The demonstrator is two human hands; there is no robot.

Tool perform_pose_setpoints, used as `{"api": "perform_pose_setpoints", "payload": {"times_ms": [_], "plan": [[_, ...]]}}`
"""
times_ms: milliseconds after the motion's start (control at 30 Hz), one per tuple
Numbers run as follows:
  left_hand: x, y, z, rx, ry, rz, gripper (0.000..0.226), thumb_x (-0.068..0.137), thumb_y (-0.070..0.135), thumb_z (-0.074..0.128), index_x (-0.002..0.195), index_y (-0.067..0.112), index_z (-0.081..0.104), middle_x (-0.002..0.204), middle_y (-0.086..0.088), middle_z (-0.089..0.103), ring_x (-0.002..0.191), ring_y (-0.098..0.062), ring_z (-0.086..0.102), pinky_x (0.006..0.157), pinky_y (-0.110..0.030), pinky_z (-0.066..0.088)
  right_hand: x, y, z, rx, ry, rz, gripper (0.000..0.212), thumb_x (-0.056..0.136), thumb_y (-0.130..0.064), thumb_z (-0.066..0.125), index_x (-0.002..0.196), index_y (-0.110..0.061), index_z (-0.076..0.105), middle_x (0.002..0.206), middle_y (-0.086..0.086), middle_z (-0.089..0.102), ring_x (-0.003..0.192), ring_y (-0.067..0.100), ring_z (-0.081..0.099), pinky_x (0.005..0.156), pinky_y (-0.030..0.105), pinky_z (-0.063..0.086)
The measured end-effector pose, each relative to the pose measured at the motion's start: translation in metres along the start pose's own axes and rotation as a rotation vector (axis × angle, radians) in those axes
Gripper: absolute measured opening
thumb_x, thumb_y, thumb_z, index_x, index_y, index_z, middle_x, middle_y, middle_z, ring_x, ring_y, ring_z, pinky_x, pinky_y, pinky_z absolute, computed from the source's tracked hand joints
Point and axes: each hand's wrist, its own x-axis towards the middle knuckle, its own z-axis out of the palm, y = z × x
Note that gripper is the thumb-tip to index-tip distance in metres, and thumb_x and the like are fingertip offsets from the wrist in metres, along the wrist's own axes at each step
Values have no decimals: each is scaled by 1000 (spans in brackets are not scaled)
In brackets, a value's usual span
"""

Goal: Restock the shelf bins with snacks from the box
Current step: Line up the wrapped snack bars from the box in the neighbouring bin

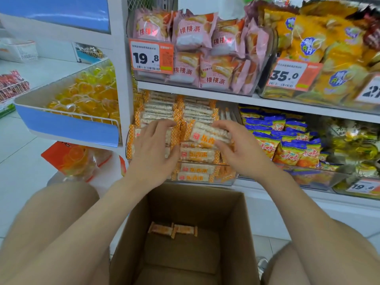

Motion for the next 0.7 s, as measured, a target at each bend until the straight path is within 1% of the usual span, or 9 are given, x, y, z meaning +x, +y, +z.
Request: {"api": "perform_pose_setpoints", "payload": {"times_ms": [33, 100, 200, 267, 333, 433, 500, 567, 700], "plan": [[2, -4, 5, 103, -9, -12, 55, 95, 36, 58, 148, 24, 46, 157, 0, 42, 148, -27, 32, 118, -56, 32, 6, 6, 4, -44, -6, -2, 44, 104, -27, 62, 145, -31, 48, 142, -6, 56, 132, 17, 48, 111, 47, 43], [2, -10, 16, 259, -90, -49, 63, 96, 40, 51, 156, 27, 36, 171, -3, 22, 158, -36, 11, 123, -63, 14, 16, 10, 15, -101, -60, -10, 42, 104, -25, 61, 143, -32, 48, 144, -3, 54, 134, 23, 46, 110, 52, 40], [-1, -16, 29, 353, -186, -75, 71, 98, 44, 40, 164, 34, 15, 176, 1, 0, 160, -39, -11, 123, -66, -3, 24, 5, 33, -222, -80, -8, 41, 105, -23, 58, 143, -35, 48, 147, -5, 50, 139, 24, 37, 109, 49, 31], [-2, -19, 32, 386, -195, -66, 74, 95, 42, 37, 164, 35, 10, 176, 0, -1, 159, -41, -13, 123, -67, -5, 26, 2, 36, -324, 1, -13, 40, 103, -23, 61, 139, -36, 53, 145, -3, 45, 137, 24, 31, 107, 48, 27], [-1, -21, 34, 398, -191, -69, 76, 95, 34, 43, 164, 34, 11, 175, -1, -1, 159, -41, -12, 122, -68, -4, 25, 4, 36, -358, 70, 5, 41, 98, -21, 66, 136, -34, 61, 145, 3, 43, 136, 27, 30, 107, 50, 29], [-1, -21, 34, 418, -178, -63, 80, 93, 27, 50, 164, 32, 12, 175, -4, 0, 159, -42, -11, 122, -70, -2, 25, 4, 43, -322, 50, -24, 50, 94, -5, 67, 141, -20, 63, 150, 15, 50, 142, 36, 43, 116, 58, 37], [-2, -20, 35, 419, -176, -57, 82, 92, 27, 50, 164, 32, 11, 175, -4, -1, 159, -42, -12, 122, -69, -3, 22, 3, 52, -378, 21, -69, 59, 91, 3, 64, 147, -12, 57, 155, 18, 50, 149, 38, 40, 124, 58, 30], [-3, -18, 34, 405, -179, -60, 84, 91, 27, 50, 164, 32, 9, 175, -4, -2, 159, -41, -13, 122, -68, -5, 19, 2, 54, -417, 29, -59, 66, 91, 5, 62, 153, -13, 51, 162, 15, 43, 156, 33, 30, 130, 51, 20], [-4, -15, 30, 416, -150, 4, 85, 88, 25, 47, 165, 34, 10, 176, 0, -2, 160, -37, -12, 123, -67, -8, 22, 3, 54, -434, -4, -42, 82, 86, 6, 65, 161, -15, 38, 168, 13, 34, 160, 28, 20, 132, 45, 8]]}}
